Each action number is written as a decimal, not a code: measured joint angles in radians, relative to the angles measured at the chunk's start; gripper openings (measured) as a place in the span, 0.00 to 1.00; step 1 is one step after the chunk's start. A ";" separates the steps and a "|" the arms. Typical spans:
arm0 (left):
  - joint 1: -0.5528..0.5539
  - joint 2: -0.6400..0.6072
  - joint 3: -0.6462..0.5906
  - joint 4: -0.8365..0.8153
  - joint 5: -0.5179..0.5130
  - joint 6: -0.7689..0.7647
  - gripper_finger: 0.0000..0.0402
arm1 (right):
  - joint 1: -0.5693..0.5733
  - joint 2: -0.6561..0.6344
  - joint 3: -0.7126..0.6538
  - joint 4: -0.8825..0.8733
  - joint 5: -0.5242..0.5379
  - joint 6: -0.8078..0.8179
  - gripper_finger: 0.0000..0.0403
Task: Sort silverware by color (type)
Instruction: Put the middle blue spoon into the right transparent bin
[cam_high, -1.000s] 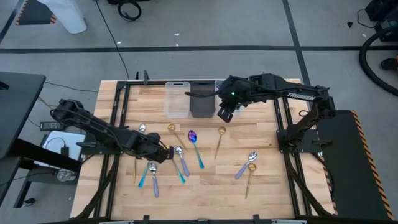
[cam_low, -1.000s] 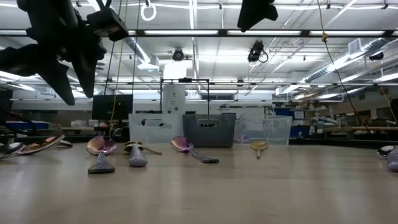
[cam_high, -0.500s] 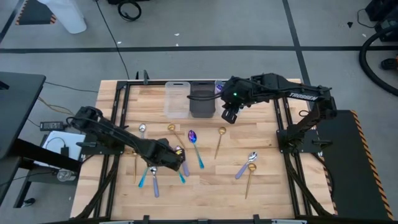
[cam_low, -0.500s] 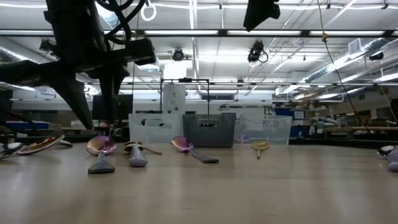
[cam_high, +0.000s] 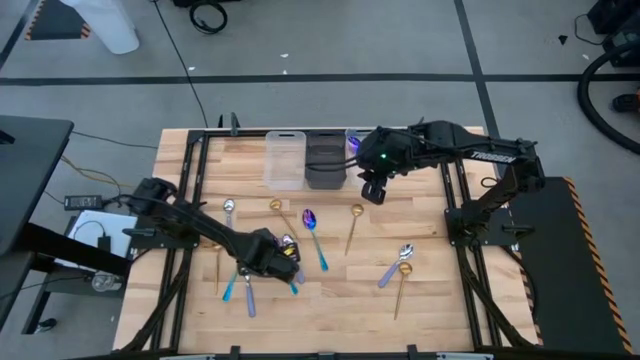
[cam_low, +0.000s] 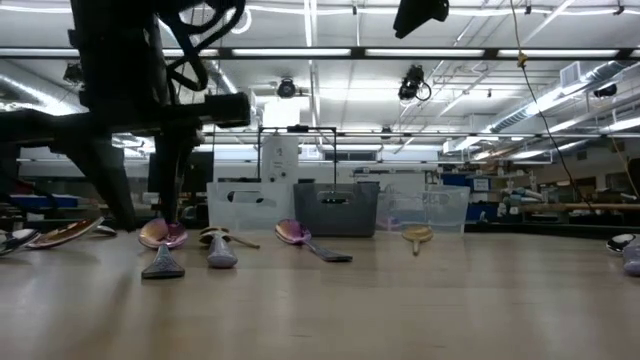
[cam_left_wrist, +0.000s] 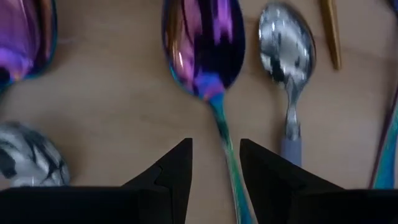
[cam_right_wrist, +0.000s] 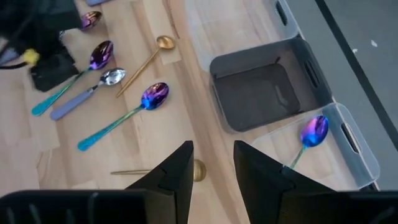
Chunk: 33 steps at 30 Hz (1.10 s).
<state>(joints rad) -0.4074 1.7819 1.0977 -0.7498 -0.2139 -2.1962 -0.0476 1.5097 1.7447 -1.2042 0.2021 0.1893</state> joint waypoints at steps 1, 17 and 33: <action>0.005 0.000 0.000 -0.003 -0.001 0.003 0.35 | 0.002 0.000 0.000 0.002 -0.005 -0.004 0.31; 0.055 0.065 0.002 0.055 0.050 0.064 0.35 | 0.020 0.001 0.000 0.037 -0.013 -0.026 0.31; 0.057 0.075 0.001 0.029 0.133 0.209 0.04 | -0.046 0.001 0.000 0.089 -0.022 -0.054 0.31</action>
<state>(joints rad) -0.3503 1.8572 1.0988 -0.7209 -0.0810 -1.9872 -0.0939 1.5105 1.7447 -1.1152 0.1797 0.1352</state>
